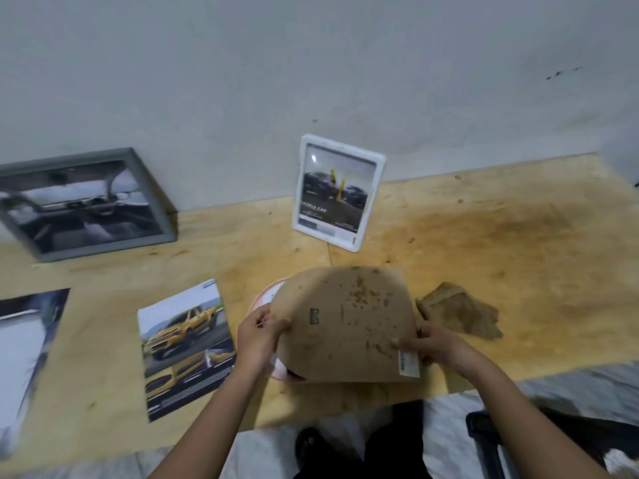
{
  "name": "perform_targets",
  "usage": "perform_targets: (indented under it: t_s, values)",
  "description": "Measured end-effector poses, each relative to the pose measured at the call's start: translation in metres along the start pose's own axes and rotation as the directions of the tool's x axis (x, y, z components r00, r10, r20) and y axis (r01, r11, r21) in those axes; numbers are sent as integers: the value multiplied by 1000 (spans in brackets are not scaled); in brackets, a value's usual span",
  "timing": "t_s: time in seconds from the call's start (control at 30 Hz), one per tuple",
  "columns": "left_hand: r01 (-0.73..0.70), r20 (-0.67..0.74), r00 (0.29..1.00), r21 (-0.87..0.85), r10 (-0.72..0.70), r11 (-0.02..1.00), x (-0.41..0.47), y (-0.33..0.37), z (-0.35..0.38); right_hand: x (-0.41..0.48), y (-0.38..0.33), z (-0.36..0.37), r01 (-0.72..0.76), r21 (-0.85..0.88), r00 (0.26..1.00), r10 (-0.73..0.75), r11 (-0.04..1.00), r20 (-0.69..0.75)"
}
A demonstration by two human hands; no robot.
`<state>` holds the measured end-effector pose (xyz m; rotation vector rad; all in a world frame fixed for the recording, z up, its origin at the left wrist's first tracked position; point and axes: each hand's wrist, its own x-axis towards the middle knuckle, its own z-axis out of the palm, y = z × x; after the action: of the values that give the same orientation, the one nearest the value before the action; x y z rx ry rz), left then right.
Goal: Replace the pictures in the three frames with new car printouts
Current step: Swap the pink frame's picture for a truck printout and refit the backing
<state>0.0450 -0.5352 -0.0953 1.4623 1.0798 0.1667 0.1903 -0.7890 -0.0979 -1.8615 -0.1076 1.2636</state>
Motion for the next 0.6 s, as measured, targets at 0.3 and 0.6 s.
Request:
perform_targets:
  t_s: [0.3, 0.6]
  values:
    - [4, -110, 994, 64, 3, 998, -1, -35, -48, 13, -5, 73, 60, -268, 940, -144, 962, -309]
    - [-91, -105, 989, 124, 105, 988, -1, -50, -42, 30, -13, 81, 126, -390, 898, -272, 912, -347]
